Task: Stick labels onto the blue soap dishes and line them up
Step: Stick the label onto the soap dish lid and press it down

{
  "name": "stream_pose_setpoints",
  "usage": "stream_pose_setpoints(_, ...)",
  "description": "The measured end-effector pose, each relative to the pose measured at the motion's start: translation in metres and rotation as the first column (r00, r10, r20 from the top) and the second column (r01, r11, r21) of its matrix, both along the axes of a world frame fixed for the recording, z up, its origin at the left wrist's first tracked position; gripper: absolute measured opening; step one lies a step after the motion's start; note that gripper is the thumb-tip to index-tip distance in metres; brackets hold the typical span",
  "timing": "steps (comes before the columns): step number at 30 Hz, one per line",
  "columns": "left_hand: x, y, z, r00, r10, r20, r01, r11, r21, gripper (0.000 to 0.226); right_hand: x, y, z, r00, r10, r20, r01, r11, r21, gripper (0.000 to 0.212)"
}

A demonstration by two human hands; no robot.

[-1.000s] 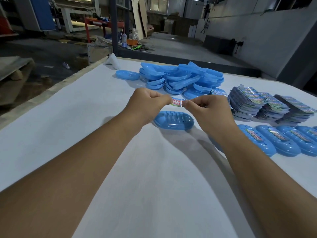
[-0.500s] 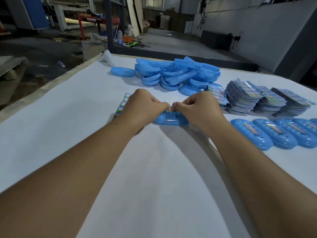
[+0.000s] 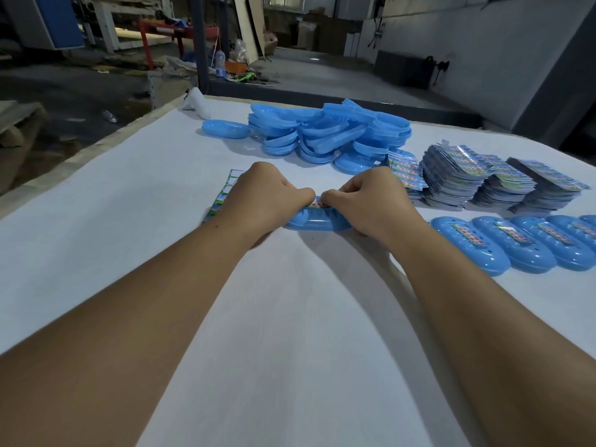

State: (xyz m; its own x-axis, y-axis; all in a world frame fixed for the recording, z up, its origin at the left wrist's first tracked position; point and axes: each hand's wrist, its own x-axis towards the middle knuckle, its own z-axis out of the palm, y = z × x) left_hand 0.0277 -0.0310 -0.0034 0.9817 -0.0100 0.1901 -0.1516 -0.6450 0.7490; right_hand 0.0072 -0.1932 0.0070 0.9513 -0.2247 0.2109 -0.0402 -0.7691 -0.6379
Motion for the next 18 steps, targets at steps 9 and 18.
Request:
stream_pose_setpoints(9,0.0037,-0.0025,-0.0022,0.998,0.042,0.036,-0.044,0.996,0.071,0.033,-0.0015,0.0018,0.0019,1.000,0.002,0.002,-0.002,1.000,-0.020,0.028)
stream_pose_setpoints(18,0.0055,-0.0032,-0.0065,0.993,0.072,0.092,-0.084,0.987,0.134,0.034,-0.0025,0.0031,0.0014,1.000,-0.006,0.021,0.007,0.998,-0.067,0.031)
